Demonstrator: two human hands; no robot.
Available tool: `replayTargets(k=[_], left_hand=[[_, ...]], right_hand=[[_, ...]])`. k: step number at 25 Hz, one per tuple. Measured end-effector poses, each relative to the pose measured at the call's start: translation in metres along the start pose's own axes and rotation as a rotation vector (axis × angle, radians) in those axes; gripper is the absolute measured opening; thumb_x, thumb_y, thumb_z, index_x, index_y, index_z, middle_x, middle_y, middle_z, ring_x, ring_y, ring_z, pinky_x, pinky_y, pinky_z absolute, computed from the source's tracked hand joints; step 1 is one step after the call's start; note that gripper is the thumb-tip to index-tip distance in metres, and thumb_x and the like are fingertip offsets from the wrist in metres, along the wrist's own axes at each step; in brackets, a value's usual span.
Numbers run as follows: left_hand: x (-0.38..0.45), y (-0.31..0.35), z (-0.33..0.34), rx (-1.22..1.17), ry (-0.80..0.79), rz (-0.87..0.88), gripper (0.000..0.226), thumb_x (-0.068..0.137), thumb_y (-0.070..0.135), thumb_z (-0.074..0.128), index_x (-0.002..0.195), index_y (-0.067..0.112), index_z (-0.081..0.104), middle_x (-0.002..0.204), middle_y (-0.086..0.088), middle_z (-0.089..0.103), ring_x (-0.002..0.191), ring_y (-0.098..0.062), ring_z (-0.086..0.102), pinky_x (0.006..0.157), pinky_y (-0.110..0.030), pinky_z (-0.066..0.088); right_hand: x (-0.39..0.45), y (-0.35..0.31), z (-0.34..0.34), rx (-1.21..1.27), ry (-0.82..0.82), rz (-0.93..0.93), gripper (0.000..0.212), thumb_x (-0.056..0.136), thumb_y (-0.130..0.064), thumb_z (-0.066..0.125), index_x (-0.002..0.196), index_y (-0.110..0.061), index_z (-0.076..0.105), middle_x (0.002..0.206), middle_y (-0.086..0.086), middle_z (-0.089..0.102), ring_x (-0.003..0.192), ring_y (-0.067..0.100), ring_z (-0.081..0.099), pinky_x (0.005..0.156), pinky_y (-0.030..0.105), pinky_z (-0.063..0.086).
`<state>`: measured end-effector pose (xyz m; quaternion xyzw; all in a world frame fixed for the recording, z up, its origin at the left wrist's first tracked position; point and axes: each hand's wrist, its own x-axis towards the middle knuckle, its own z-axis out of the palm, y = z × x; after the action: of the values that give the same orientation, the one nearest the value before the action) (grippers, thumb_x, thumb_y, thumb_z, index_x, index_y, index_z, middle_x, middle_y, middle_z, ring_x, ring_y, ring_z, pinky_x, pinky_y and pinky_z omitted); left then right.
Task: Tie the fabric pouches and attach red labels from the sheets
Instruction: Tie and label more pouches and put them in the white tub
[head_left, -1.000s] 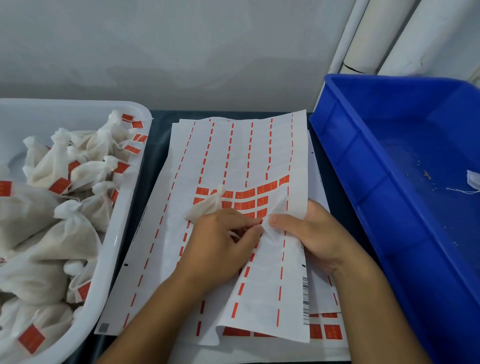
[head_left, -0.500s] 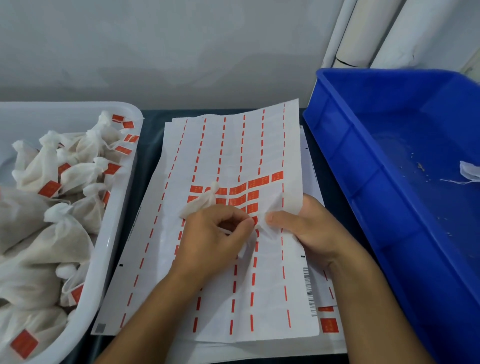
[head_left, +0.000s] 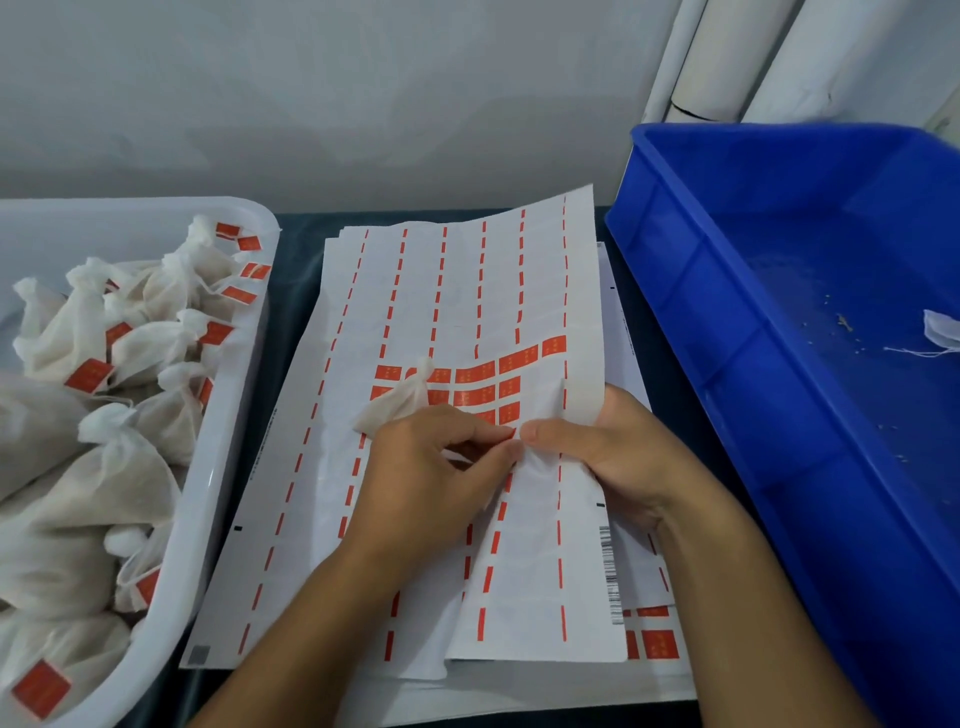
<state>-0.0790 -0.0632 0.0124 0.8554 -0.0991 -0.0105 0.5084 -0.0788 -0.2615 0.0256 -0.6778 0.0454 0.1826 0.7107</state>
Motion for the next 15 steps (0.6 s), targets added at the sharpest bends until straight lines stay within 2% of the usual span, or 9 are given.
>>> replayTargets(k=[4, 8, 11, 15], left_hand=[[0.0010, -0.0010, 0.0012, 0.000, 0.005, -0.005, 0.009, 0.086, 0.041, 0.078, 0.083, 0.047, 0.072, 0.094, 0.040, 0.066, 0.092, 0.009, 0.065, 0.070, -0.010, 0.056], [0.0019, -0.0023, 0.0019, -0.006, 0.006, -0.022, 0.009, 0.088, 0.039, 0.077, 0.082, 0.045, 0.074, 0.090, 0.039, 0.067, 0.090, 0.009, 0.065, 0.068, -0.006, 0.054], [0.0020, -0.0020, -0.0003, 0.010, -0.002, 0.003, 0.013, 0.089, 0.037, 0.077, 0.081, 0.046, 0.072, 0.091, 0.038, 0.067, 0.090, 0.008, 0.065, 0.070, -0.002, 0.050], [0.0029, 0.0004, -0.0024, 0.049, -0.008, 0.005, 0.016, 0.091, 0.038, 0.073, 0.080, 0.047, 0.066, 0.085, 0.034, 0.068, 0.092, 0.010, 0.063, 0.070, 0.002, 0.047]], right_hand=[[0.0004, -0.0005, -0.0005, -0.060, 0.012, 0.007, 0.027, 0.084, -0.040, 0.079, 0.106, -0.052, 0.071, 0.112, -0.008, 0.078, 0.094, 0.027, 0.078, 0.083, 0.053, 0.063], [0.0010, -0.0004, -0.0011, -0.062, 0.004, 0.005, 0.026, 0.084, -0.041, 0.079, 0.104, -0.055, 0.070, 0.112, -0.009, 0.078, 0.095, 0.026, 0.078, 0.082, 0.052, 0.063], [0.0007, -0.0003, -0.0018, -0.059, 0.012, 0.011, 0.024, 0.084, -0.040, 0.079, 0.102, -0.054, 0.071, 0.111, -0.010, 0.078, 0.094, 0.025, 0.079, 0.082, 0.050, 0.064], [-0.0001, -0.0002, -0.0034, -0.035, 0.017, 0.026, 0.030, 0.088, -0.036, 0.079, 0.115, -0.044, 0.070, 0.113, -0.007, 0.078, 0.096, 0.027, 0.078, 0.084, 0.053, 0.063]])
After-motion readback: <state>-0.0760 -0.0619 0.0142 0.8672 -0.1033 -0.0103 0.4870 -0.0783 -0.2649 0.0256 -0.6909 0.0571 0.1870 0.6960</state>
